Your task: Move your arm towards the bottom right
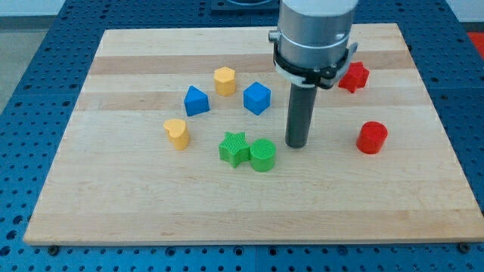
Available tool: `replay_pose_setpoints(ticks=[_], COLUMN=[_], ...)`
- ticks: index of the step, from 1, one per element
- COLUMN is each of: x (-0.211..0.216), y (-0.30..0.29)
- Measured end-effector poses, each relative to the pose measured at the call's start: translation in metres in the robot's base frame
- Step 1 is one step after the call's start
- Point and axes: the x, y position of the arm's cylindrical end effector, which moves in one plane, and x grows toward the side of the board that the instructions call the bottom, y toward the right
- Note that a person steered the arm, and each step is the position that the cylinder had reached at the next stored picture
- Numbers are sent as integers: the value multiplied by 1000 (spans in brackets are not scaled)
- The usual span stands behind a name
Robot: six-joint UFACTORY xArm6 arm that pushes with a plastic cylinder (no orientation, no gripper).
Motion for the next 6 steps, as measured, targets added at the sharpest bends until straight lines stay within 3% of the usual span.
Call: replay_pose_setpoints(ticks=[1,3,5,6], x=[45,78,80,48], y=[18,78,144,146])
